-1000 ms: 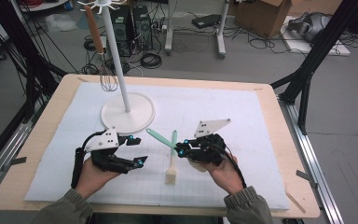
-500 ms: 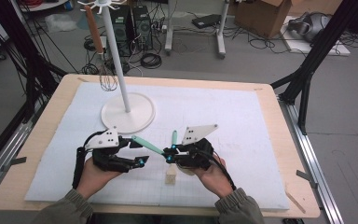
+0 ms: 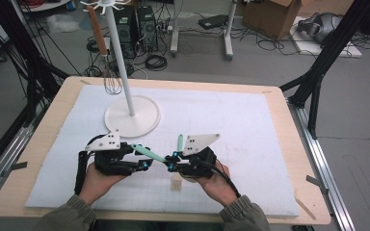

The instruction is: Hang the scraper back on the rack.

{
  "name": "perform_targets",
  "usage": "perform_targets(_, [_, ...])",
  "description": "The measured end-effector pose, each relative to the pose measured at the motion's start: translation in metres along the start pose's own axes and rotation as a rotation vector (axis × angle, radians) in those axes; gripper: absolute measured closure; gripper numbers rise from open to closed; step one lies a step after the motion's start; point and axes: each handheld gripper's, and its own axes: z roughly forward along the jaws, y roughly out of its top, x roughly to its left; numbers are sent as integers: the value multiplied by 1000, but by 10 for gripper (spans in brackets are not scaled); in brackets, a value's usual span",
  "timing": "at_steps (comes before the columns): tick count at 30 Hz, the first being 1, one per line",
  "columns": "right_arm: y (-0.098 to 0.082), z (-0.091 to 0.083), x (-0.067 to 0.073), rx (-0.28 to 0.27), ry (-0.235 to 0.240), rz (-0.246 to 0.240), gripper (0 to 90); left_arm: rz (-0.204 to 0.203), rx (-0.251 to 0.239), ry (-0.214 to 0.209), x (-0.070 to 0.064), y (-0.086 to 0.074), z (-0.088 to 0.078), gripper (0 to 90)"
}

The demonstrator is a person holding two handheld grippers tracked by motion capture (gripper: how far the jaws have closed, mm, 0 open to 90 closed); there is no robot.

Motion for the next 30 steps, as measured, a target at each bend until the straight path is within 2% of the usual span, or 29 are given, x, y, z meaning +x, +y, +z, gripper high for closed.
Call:
perform_targets(15, [1,2,4,21,-39,-58,801,-56,-20,-35,3,-2,1,584])
perform_targets(24, [2,3,8,34,-58,-95,800,-73,-27,-52,5,-3,1,625])
perform_targets(27, [2,4,10,36,-69,-107,800,-90,-43,-76,6,-4,1,696])
perform_targets(30, [3,5,12,32,-100,-141,798,-139,-77,-141,9,-5,1,772])
